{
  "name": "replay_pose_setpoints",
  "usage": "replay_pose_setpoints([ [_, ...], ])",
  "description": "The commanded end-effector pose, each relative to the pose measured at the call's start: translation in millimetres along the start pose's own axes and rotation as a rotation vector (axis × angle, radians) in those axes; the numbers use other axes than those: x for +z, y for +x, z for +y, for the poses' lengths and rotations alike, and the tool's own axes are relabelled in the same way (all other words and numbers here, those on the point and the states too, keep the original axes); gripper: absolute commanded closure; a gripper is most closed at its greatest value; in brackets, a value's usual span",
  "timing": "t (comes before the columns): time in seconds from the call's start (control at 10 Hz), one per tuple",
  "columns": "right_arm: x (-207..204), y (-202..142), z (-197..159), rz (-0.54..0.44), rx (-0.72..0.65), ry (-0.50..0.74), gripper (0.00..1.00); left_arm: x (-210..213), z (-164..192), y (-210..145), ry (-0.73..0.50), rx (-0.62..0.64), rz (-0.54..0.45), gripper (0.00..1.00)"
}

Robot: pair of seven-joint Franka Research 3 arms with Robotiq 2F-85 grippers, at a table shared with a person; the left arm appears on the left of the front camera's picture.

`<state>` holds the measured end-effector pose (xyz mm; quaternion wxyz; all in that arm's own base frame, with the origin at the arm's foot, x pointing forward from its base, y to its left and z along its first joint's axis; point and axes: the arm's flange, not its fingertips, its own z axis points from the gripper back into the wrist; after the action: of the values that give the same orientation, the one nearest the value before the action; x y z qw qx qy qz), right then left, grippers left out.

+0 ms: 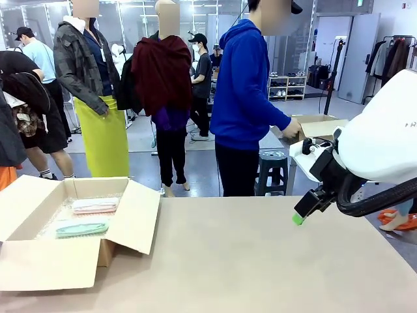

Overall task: Pack the glasses set securely to prepare it for shipping.
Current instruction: Position the Package Box on the left side of the table.

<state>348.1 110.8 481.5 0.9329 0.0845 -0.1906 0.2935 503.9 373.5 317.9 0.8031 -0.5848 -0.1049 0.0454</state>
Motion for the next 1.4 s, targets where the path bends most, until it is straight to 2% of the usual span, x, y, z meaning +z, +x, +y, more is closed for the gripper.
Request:
replay_pose_setpoints([
  [0.0,0.4,-1.4,4.5,0.008,-0.021,-0.009,0.00,0.0,0.0,0.0,0.000,0.000,0.000,0.73],
  [0.1,0.4,-1.4,4.5,0.008,-0.021,-0.009,0.00,4.7,-0.4,-1.0,0.021,-0.020,0.001,0.57],
  [0.2,0.4,-1.4,4.5,0.008,-0.021,-0.009,0.00,11.2,-3.2,-1.3,0.028,-0.016,-0.009,0.31],
  [0.3,0.4,-1.4,4.5,0.008,-0.021,-0.009,0.00,31.3,-17.4,2.6,0.086,-0.071,-0.058,0.15],
  [0.4,0.4,-1.4,4.5,0.008,-0.021,-0.009,0.00,52.9,-47.3,8.3,0.143,-0.190,-0.110,0.00],
  [0.5,0.4,-1.4,4.5,0.008,-0.021,-0.009,0.00,63.7,-91.9,4.3,0.235,-0.316,-0.130,0.00],
  [0.6,0.4,-1.4,4.5,0.008,-0.021,-0.009,0.00,57.5,-142.1,-12.0,0.234,-0.440,-0.100,0.00],
  [0.7,0.4,-1.4,4.5,0.008,-0.021,-0.009,0.00,33.8,-189.1,-31.8,0.284,-0.524,-0.043,0.00],
  [0.8,0.4,-1.4,4.5,0.008,-0.021,-0.009,0.00,-4.2,-232.8,-59.2,0.348,-0.645,0.058,0.00],
  [0.9,0.4,-1.4,4.5,0.008,-0.021,-0.009,0.00,-38.9,-263.6,-88.7,0.399,-0.747,0.137,0.00],
  [1.0,0.4,-1.4,4.5,0.008,-0.021,-0.009,0.00,-71.0,-290.1,-115.9,0.380,-0.855,0.257,0.00],
  [1.2,0.4,-1.4,4.5,0.008,-0.021,-0.009,0.00,-138.1,-328.1,-174.4,0.478,-1.074,0.267,0.00],
  [1.3,0.4,-1.4,4.5,0.008,-0.021,-0.009,0.00,-165.1,-331.2,-200.3,0.627,-1.221,0.249,0.00],
])
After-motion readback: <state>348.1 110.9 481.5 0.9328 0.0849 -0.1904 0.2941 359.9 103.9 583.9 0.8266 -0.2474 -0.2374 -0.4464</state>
